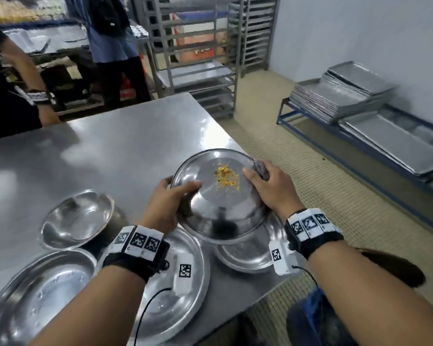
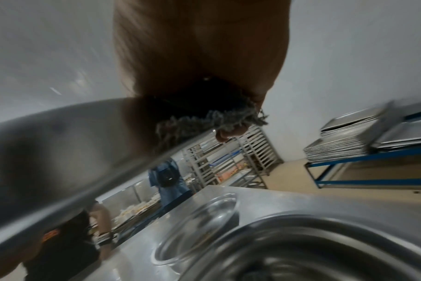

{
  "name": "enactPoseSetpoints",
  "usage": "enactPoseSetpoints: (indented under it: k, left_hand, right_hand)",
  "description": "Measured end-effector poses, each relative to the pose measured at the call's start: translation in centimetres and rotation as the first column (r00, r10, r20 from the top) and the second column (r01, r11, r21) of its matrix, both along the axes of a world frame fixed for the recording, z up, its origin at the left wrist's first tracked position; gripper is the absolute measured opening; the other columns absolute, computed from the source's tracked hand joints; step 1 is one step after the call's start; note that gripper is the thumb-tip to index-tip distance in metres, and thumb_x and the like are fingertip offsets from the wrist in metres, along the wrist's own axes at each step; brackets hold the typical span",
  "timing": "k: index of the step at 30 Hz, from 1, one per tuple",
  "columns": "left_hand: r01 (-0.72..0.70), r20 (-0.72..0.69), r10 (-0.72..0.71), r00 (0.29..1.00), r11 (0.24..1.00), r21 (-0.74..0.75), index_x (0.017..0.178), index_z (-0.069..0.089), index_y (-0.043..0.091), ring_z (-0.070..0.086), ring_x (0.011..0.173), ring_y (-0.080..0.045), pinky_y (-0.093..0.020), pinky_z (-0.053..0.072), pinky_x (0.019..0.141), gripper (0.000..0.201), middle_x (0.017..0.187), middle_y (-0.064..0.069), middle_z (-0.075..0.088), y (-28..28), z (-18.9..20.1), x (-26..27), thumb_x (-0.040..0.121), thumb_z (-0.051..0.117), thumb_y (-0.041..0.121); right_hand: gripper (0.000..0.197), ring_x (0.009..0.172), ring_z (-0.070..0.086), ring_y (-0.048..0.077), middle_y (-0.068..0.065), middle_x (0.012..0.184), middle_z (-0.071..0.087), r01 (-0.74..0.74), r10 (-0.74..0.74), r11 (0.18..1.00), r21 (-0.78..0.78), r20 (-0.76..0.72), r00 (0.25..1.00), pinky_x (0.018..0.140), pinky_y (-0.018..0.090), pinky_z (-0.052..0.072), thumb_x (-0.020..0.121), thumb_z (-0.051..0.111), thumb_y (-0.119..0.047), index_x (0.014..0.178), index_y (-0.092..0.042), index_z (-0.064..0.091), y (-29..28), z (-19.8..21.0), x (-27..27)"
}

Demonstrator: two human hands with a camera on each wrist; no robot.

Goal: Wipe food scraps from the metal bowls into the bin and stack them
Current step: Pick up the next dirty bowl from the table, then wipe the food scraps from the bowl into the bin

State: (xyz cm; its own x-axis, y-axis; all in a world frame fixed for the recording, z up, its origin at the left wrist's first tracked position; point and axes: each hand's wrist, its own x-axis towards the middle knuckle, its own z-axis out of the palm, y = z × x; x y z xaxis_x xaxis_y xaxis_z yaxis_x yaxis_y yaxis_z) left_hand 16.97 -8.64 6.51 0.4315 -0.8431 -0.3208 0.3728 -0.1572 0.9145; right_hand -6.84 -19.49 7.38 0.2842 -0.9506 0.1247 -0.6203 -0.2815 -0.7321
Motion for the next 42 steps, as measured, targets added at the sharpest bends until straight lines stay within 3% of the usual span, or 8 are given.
enactPoseSetpoints:
  k: [7,11,15,22,28,33,37,42]
  left_hand:
    - [0.196,-0.071,-0.194,0.978,0.981,0.017,0.123,0.060,0.003,0.079,0.082,-0.025,-0.034,0.063,0.068,0.048,0.093,-0.013,0.080,0.0,-1.6,-7.9,0.081,0.084,0.004]
    - [0.290,-0.109,-0.285,0.952,0.956,0.032,0.135,0.056,0.001,0.078,0.095,-0.036,-0.046,0.062,0.081,0.081,0.106,-0.018,0.079,0.0,-2.4,-12.7,0.066,0.096,0.015]
    - [0.380,-0.111,-0.373,0.921,0.924,0.042,0.131,0.057,-0.001,0.078,0.095,-0.037,-0.042,0.063,0.073,0.059,0.111,-0.021,0.077,0.3,-2.9,-17.8,0.081,0.086,0.008]
    - [0.415,-0.134,-0.398,0.908,0.898,0.146,0.134,0.051,0.012,0.076,0.100,-0.042,-0.067,0.058,0.090,0.078,0.117,-0.023,0.075,1.8,-4.9,-27.3,0.069,0.094,0.011]
    - [0.386,-0.046,-0.386,0.921,0.896,0.218,0.123,0.058,0.015,0.077,0.098,-0.037,-0.054,0.064,0.084,0.053,0.112,-0.015,0.076,4.2,-7.0,-35.4,0.079,0.088,0.011]
    - [0.302,0.004,-0.316,0.949,0.912,0.276,0.132,0.057,0.010,0.078,0.096,-0.038,-0.057,0.064,0.083,0.063,0.115,-0.018,0.076,6.1,-8.9,-40.5,0.078,0.090,0.012]
    - [0.267,0.060,-0.303,0.951,0.903,0.336,0.118,0.058,0.020,0.074,0.101,-0.036,-0.056,0.062,0.090,0.049,0.117,-0.014,0.072,7.0,-9.7,-43.4,0.080,0.089,0.014]
    - [0.228,0.123,-0.294,0.948,0.895,0.383,0.136,0.051,0.014,0.074,0.101,-0.033,-0.052,0.063,0.088,0.068,0.120,-0.013,0.069,6.8,-10.1,-45.5,0.080,0.090,0.019]
  right_hand:
    - [0.047,0.080,0.062,0.019,-0.002,0.083,0.067,0.196,-0.195,0.980,0.019,-0.037,0.980,0.074,0.037,0.048,0.095,0.052,-0.065,0.090,-0.020,0.060,4.9,-0.2,-9.4]
    - [0.037,0.091,0.062,0.023,0.000,0.097,0.068,0.293,-0.291,0.956,0.008,-0.085,0.953,0.081,0.039,0.049,0.102,0.044,-0.057,0.103,-0.024,0.062,6.8,-0.8,-14.9]
    - [0.033,0.097,0.060,0.025,0.003,0.104,0.067,0.357,-0.354,0.934,-0.011,-0.142,0.924,0.080,0.037,0.045,0.106,0.041,-0.046,0.112,-0.022,0.062,8.4,-2.0,-20.2]
    - [0.038,0.103,0.062,0.023,0.002,0.115,0.067,0.420,-0.406,0.908,0.005,-0.240,0.882,0.089,0.045,0.054,0.106,0.036,-0.048,0.127,-0.025,0.059,11.5,-4.9,-29.7]
    - [0.037,0.101,0.065,0.023,0.000,0.115,0.068,0.450,-0.416,0.890,0.074,-0.271,0.868,0.083,0.044,0.056,0.105,0.040,-0.048,0.126,-0.024,0.059,13.7,-7.7,-37.5]
    - [0.040,0.106,0.064,0.027,0.006,0.120,0.066,0.388,-0.344,0.904,0.177,-0.235,0.909,0.085,0.039,0.052,0.104,0.045,-0.048,0.132,-0.022,0.057,14.8,-10.8,-41.9]
    - [0.048,0.115,0.058,0.028,0.010,0.140,0.044,0.374,-0.321,0.870,0.322,-0.206,0.924,0.094,0.037,0.046,0.104,0.047,-0.041,0.147,-0.020,0.049,15.5,-13.2,-43.8]
    - [0.051,0.107,0.061,0.024,0.009,0.132,0.049,0.369,-0.366,0.864,0.342,-0.077,0.927,0.092,0.038,0.051,0.097,0.062,-0.035,0.144,-0.023,0.045,15.7,-15.1,-45.2]
